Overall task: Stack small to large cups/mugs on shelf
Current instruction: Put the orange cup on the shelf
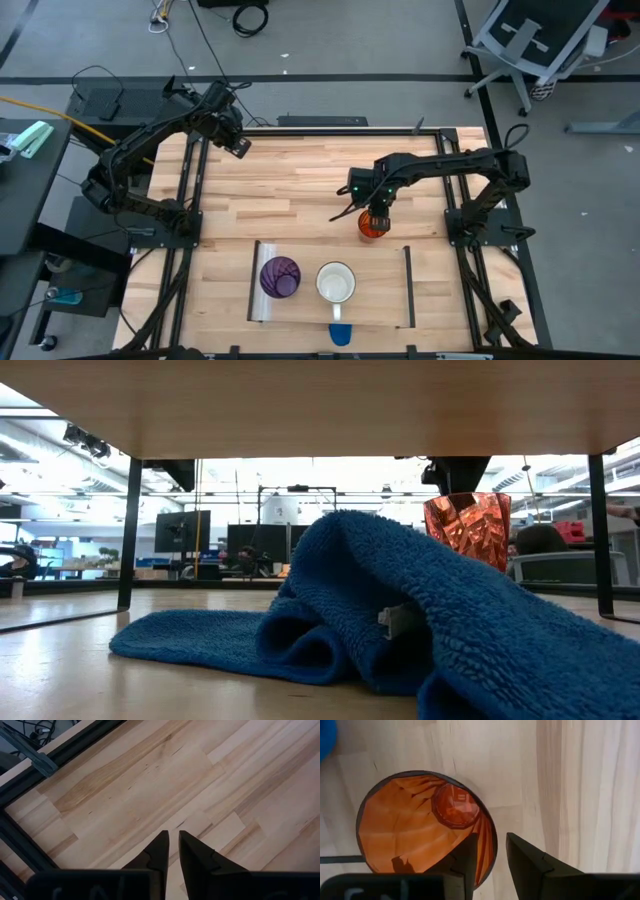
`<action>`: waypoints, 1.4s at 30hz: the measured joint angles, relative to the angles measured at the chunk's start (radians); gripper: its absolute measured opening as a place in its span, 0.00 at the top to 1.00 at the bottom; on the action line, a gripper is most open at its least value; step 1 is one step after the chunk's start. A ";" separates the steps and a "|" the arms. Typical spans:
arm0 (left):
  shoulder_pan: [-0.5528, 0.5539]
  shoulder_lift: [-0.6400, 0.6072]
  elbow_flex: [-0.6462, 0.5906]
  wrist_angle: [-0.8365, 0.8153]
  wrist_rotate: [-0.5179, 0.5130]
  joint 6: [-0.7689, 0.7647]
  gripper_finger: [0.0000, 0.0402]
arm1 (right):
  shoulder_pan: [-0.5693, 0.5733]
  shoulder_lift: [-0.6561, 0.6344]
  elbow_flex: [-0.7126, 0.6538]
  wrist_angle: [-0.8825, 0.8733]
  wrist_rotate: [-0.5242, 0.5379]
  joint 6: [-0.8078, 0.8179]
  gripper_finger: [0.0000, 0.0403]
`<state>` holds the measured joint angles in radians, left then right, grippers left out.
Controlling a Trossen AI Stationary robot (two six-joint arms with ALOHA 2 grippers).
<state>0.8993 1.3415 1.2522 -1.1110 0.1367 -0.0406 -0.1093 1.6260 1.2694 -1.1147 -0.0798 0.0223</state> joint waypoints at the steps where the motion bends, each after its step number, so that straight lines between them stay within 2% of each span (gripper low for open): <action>1: 0.000 0.000 0.000 0.000 0.000 0.000 0.87 | 0.000 -0.001 0.000 0.004 0.000 0.000 0.73; 22: 0.000 0.000 0.000 0.000 0.000 0.000 0.87 | -0.010 0.065 -0.001 0.028 0.005 -0.022 0.74; 27: 0.000 0.000 0.000 0.000 0.000 0.000 0.89 | -0.037 0.065 -0.001 0.025 0.009 0.011 0.80; 35: 0.000 0.000 0.000 0.000 0.000 0.000 0.89 | -0.055 0.062 -0.001 0.018 0.011 0.011 0.96; 42: 0.000 0.000 0.000 0.026 0.000 0.000 0.91 | -0.054 0.062 0.030 -0.051 0.038 0.002 0.98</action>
<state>0.8993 1.3415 1.2522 -1.0854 0.1364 -0.0406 -0.1635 1.6882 1.2995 -1.1653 -0.0417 0.0240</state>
